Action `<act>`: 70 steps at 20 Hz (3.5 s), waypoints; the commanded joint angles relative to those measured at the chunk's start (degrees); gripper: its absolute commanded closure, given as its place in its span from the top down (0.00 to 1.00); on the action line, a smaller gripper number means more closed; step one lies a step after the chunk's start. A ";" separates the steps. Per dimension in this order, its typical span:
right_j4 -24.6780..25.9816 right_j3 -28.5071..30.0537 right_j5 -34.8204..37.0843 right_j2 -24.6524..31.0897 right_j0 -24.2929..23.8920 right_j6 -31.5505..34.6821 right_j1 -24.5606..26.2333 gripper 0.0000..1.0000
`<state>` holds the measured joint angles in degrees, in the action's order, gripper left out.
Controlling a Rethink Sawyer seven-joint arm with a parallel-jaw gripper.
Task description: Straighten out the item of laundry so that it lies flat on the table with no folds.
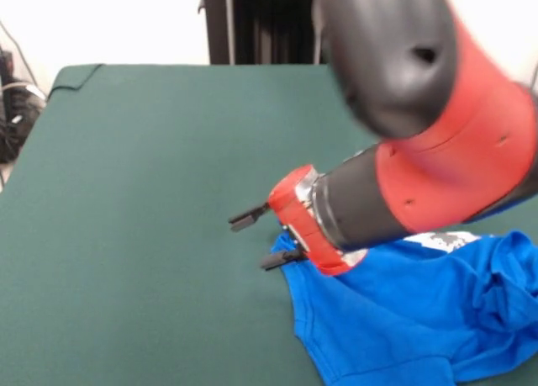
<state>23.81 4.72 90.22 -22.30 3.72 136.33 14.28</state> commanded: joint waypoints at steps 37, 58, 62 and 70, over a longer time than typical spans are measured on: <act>-4.57 14.64 -26.97 3.32 9.74 43.71 2.24 1.00; -0.31 26.90 -35.23 -3.89 11.07 41.67 -1.27 1.00; 1.02 28.61 -37.64 -5.09 10.58 40.29 -2.49 1.00; 1.16 31.61 -40.96 -4.73 8.32 35.18 -4.95 1.00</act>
<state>23.22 23.34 52.11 -28.06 13.26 170.35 10.28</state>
